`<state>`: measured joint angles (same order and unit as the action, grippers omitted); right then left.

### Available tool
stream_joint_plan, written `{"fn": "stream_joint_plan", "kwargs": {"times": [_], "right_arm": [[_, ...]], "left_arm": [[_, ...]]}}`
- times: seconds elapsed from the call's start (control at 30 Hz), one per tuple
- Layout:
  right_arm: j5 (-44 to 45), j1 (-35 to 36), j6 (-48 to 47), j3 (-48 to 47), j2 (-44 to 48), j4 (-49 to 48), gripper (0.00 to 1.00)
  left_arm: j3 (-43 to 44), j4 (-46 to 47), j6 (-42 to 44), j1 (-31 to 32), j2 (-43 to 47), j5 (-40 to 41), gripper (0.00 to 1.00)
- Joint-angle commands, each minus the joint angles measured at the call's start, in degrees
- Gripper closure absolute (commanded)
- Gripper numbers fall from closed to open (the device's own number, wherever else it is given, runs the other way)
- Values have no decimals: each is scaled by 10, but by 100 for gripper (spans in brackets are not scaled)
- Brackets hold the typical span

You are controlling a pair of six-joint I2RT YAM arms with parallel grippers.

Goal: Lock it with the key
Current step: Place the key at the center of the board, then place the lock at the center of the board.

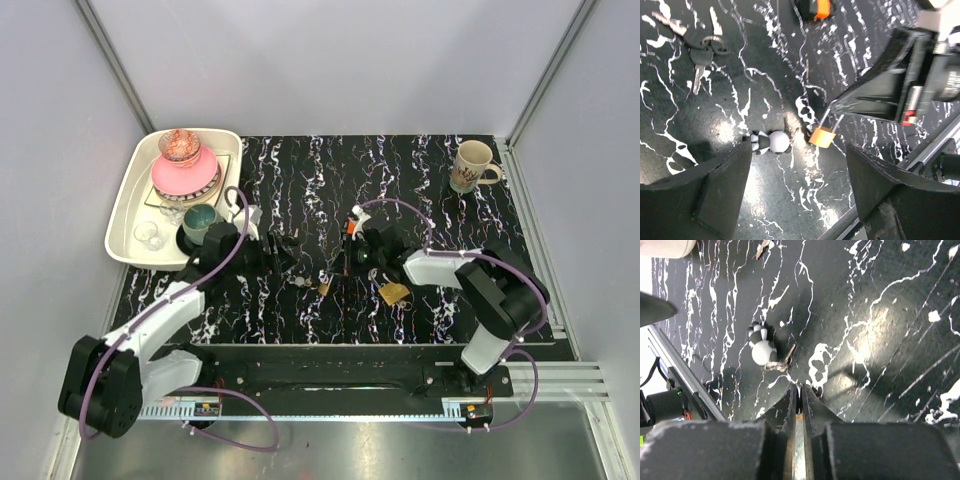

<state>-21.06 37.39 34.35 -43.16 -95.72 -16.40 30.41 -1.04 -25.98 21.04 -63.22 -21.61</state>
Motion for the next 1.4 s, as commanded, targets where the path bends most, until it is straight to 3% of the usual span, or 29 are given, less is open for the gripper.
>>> {"fn": "stream_joint_plan", "kwargs": {"times": [0.0, 0.17, 0.4, 0.67, 0.83, 1.03, 1.37], "right_arm": [[-4, -1, -5, -54, -24, 1, 84], [12, -1, -17, -62, -6, 12, 47], [72, -1, -49, -70, 81, 64, 23], [124, -1, -60, -59, 156, 115, 11], [174, -16, -59, -42, 220, 181, 5], [182, -95, -59, -14, 267, 263, 4], [130, -184, -18, 73, 311, 309, 1]], "left_arm": [[18, 34, -12, -4, 50, 1, 19], [14, 31, -15, -4, 92, -7, 18], [8, 51, -34, -2, 104, -43, 17], [-8, 88, -67, 15, 110, -63, 16], [-50, 214, -135, 67, 67, -69, 16], [-42, 307, -176, 144, -49, -63, 16], [29, 418, -254, 236, -266, -70, 18]]}}
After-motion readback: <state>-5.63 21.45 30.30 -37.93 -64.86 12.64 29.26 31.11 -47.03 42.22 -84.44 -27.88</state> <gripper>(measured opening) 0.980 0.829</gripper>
